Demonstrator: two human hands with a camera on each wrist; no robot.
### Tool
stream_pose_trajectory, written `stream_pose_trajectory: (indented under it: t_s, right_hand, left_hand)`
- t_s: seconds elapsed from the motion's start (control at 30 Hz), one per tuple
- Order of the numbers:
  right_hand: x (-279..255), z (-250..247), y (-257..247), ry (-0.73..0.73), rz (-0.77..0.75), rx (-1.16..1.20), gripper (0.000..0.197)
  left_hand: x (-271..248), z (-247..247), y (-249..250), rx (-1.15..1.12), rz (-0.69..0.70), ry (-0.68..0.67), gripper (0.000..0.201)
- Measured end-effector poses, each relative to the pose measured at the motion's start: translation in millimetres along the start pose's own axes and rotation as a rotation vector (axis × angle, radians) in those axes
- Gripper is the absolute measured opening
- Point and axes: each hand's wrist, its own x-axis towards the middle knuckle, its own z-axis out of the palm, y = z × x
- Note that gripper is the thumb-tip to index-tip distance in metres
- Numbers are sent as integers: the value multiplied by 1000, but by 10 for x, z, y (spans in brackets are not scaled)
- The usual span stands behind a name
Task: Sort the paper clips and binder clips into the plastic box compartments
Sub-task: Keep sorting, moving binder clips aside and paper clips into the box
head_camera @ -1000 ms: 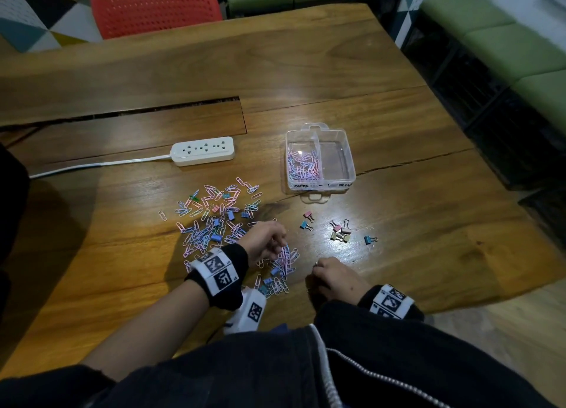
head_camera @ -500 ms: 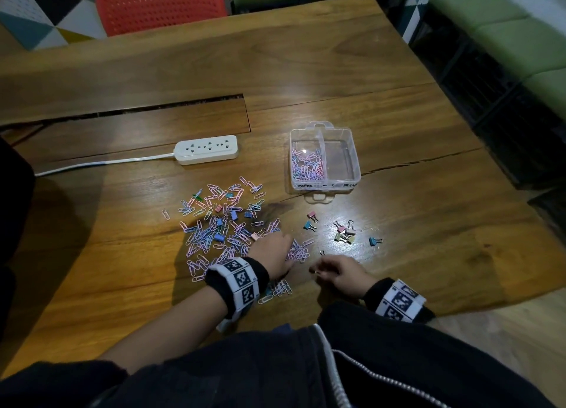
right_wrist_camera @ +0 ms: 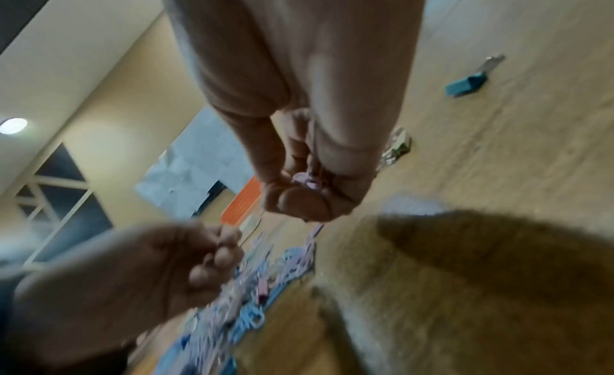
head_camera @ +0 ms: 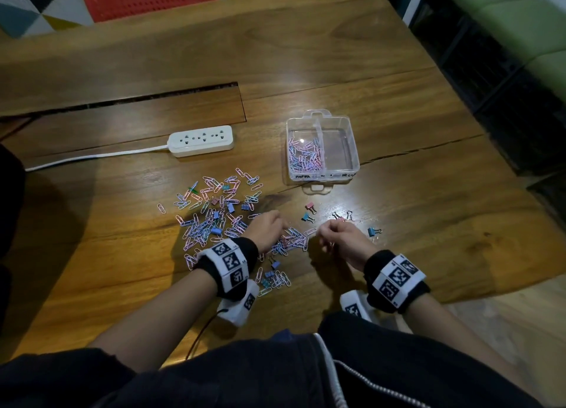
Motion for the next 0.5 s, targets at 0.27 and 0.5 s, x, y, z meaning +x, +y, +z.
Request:
stream_pose_trajectory:
  t_s: [0.27,0.5]
  right_hand:
    - [45,259,203,76,-159,-874,37]
    - [191,302,164,141,-296,-894,29]
  left_hand:
    - [-101,-133,-46,81,-6,-58,11]
    - [-121,-13,-150,725,194,-21,36]
